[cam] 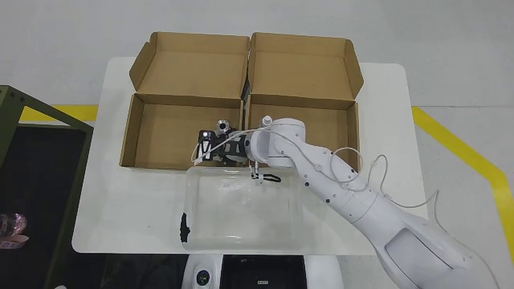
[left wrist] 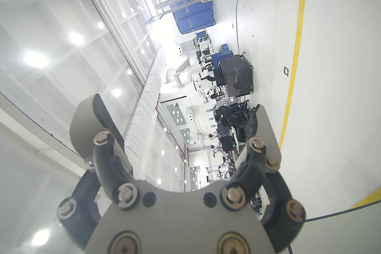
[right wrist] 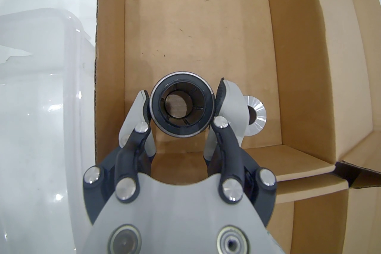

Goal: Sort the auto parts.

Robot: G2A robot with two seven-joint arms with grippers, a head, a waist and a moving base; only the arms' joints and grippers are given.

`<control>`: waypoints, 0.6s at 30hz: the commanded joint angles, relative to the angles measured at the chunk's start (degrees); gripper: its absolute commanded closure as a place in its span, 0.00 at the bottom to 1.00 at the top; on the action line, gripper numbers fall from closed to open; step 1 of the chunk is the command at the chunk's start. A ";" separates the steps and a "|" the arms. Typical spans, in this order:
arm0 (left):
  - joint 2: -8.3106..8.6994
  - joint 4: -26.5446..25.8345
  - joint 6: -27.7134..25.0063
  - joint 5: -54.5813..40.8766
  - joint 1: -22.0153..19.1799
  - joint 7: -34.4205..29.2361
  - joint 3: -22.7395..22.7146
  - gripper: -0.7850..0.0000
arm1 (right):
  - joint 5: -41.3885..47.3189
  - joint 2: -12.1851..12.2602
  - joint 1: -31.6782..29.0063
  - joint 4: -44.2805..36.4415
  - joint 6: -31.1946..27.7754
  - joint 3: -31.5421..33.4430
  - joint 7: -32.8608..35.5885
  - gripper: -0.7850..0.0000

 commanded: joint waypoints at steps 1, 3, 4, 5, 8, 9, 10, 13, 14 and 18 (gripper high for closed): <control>0.00 0.00 0.00 0.00 0.00 0.00 0.00 0.00 | -0.07 0.03 -0.17 -0.51 0.00 0.34 0.05 0.51; 0.00 0.00 0.00 0.00 0.00 0.00 0.00 0.00 | -0.18 0.08 -0.31 -1.04 -0.12 0.71 0.01 0.51; 0.00 0.00 0.00 0.00 0.00 0.00 0.00 0.00 | -0.24 0.12 -0.37 -1.34 -0.16 0.95 -0.04 0.51; 0.00 0.00 0.00 0.00 0.00 0.00 0.00 0.00 | -0.29 0.17 -0.47 -1.70 -0.19 1.22 -0.13 0.51; 0.00 0.00 0.00 0.00 0.00 0.00 0.00 0.00 | -0.19 0.40 -0.91 -2.99 -0.45 2.22 -0.35 0.51; 0.00 0.00 0.00 0.00 0.00 0.00 0.00 0.00 | -0.03 0.50 -1.13 -3.54 -0.69 2.59 -0.43 0.51; 0.00 0.00 0.00 0.00 0.00 0.00 0.00 0.00 | 0.13 0.62 -1.37 -4.09 -0.88 3.03 -0.55 0.51; 0.00 0.00 0.00 0.00 0.00 0.00 0.00 0.00 | 0.68 1.05 -2.34 -6.11 -1.35 4.46 -0.81 0.50; 0.00 0.00 0.00 0.00 0.00 0.00 0.00 0.00 | 0.64 1.22 -2.64 -6.93 -1.52 4.96 -0.71 0.51; 0.00 0.00 0.00 0.00 0.00 0.00 0.00 0.00 | 0.68 1.96 -4.33 -10.57 -2.23 6.93 -0.47 0.49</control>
